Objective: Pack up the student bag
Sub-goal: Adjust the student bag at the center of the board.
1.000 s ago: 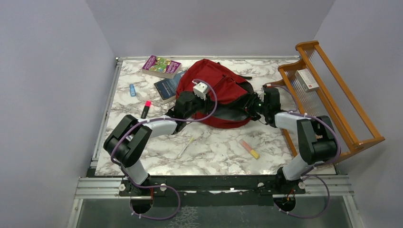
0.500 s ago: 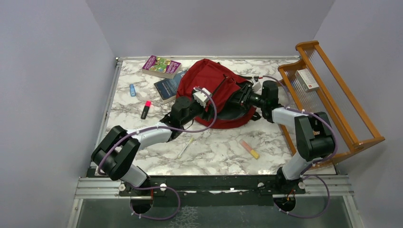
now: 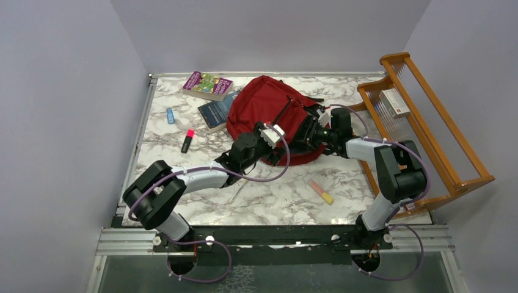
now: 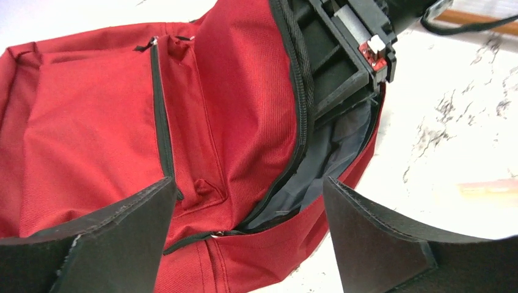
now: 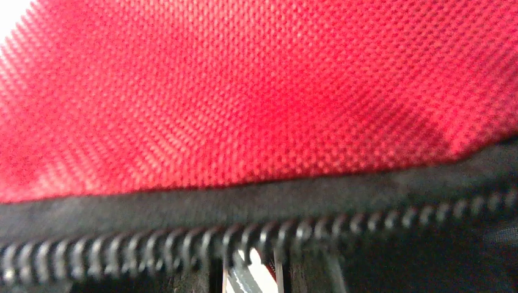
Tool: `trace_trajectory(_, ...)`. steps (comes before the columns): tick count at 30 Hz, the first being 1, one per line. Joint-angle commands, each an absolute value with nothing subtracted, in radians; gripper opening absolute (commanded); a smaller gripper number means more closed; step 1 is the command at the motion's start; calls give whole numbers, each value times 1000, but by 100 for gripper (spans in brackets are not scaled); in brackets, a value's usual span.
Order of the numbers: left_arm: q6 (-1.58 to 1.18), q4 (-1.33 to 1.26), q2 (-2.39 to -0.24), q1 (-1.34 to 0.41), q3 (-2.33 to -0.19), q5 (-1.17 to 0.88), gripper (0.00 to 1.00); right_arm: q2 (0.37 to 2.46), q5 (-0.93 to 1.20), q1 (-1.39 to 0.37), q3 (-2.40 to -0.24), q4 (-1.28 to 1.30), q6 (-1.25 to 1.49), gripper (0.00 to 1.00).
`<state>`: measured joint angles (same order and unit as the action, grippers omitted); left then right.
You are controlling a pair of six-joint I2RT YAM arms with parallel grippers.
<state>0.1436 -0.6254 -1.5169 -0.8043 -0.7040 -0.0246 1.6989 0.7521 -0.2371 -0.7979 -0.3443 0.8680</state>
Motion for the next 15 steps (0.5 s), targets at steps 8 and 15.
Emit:
trace_trajectory(8,213,-658,-1653,-833,-791,90,95,1717,854,-246,-861,-414,917,33)
trace_trajectory(15,248,-675,-1710,-838,-825,136,96,1700,878,-247,-896,-370,881,32)
